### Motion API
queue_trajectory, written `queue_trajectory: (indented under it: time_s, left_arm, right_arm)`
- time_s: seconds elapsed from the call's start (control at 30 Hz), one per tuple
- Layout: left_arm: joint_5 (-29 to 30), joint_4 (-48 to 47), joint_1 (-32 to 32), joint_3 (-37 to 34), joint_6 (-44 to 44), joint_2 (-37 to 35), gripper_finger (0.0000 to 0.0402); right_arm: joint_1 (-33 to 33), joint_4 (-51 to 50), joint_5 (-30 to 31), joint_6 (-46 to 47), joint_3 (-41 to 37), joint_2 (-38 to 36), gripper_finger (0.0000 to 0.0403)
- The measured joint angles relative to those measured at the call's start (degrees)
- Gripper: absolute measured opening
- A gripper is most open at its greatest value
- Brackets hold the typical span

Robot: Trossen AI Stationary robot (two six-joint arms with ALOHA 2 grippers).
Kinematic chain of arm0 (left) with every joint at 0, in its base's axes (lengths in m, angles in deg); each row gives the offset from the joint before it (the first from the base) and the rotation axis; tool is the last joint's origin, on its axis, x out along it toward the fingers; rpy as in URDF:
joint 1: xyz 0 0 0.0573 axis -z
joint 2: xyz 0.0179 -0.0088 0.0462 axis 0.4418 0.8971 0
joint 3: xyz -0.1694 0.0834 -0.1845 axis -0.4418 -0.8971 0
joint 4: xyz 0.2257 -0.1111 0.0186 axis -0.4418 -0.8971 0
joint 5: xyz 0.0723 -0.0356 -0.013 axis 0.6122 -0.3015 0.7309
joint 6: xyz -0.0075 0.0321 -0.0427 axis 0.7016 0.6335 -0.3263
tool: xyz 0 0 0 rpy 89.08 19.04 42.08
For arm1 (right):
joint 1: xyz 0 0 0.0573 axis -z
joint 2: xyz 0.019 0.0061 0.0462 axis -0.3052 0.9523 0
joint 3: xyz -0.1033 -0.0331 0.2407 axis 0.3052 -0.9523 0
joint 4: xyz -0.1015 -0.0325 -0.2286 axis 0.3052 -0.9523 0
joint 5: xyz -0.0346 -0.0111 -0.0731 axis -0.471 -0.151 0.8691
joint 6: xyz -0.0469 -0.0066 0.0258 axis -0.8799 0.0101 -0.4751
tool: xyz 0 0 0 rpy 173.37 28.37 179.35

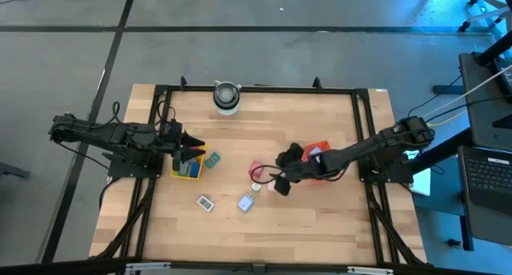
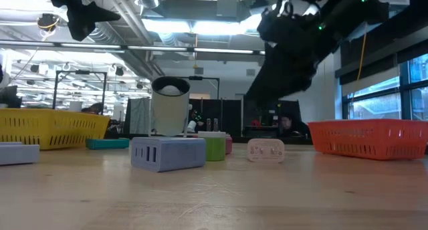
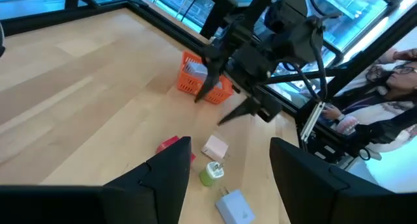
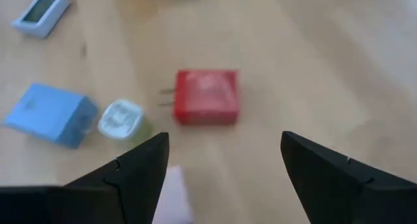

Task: Pick & Place Office items
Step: Put the white charger adapter into the orange basket

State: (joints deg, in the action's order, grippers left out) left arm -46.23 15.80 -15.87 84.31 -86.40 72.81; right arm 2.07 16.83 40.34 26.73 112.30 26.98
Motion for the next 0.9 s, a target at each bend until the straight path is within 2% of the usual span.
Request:
queue_trajectory:
  time_s: [0.3,0.7,0.9]
  left_arm:
    - [-1.84,-0.31,0.0,-0.02,1.01,0.02,0.0203]
    - [-1.6,-0.54,0.01,-0.02,1.99,0.02,0.0203]
    - [-1.47,-0.53,0.0,-0.02,1.98,0.0,0.0203]
  right_arm:
    - [-0.29,-0.83,-13.47,4.9,0.64,3.18,0.0297]
    - [-0.85,-2.57,-14.56,3.46,0.62,3.22,0.0297]
    - [-0.85,-1.68,-14.29,3.46,0.62,5.84,0.0297]
